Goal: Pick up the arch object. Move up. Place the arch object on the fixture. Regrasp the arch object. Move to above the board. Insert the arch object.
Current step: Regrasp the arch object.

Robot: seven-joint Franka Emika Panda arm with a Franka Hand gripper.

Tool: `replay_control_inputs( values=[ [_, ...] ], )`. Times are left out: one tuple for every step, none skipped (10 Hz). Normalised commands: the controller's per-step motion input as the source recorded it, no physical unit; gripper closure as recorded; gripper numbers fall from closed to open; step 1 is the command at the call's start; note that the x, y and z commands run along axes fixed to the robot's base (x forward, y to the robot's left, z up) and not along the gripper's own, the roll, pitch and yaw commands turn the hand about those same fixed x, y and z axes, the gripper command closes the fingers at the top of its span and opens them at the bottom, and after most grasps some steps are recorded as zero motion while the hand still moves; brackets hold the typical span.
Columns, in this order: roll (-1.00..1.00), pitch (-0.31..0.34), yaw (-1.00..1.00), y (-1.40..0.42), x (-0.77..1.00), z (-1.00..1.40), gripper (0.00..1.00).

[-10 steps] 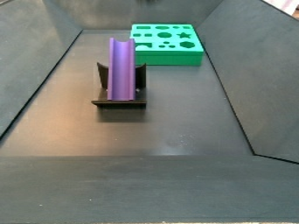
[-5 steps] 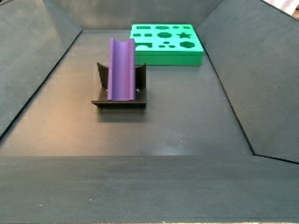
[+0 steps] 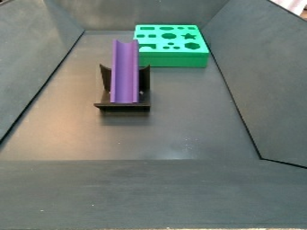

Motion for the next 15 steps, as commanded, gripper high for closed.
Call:
replay_control_inputs(
  values=[
    [1.0, 0.043, 0.04, -0.02, 0.01, 0.01, 0.0],
    [1.0, 0.048, 0.04, -0.01, 0.01, 0.01, 0.0],
    [1.0, 0.057, 0.04, -0.02, 0.02, 0.01, 0.0],
    [1.0, 0.062, 0.05, -0.02, 0.03, 0.01, 0.0],
    [1.0, 0.074, 0.05, -0.02, 0.05, 0.0, 0.0],
    [1.0, 0.089, 0.06, -0.03, 0.07, 0.0, 0.0],
    [1.0, 0.104, 0.06, -0.03, 0.08, 0.0, 0.0],
    [1.0, 0.115, 0.07, -0.04, 0.09, 0.0, 0.0],
    [1.0, 0.138, 0.08, -0.04, 0.1, 0.0, 0.0],
    [1.0, 0.154, 0.09, -0.04, 0.1, 0.0, 0.0],
    [1.0, 0.18, 0.12, -0.05, 0.11, -0.01, 0.0],
    [1.0, 0.202, 0.14, -0.05, 0.11, 0.0, 0.0],
    [1.0, 0.229, 0.2, -0.05, 0.11, -0.01, 0.0],
    [0.96, 0.236, 0.22, -0.05, 0.11, -0.01, 0.0],
    [0.72, 0.194, 0.24, -0.05, 0.12, -0.01, 0.0]
  ],
)
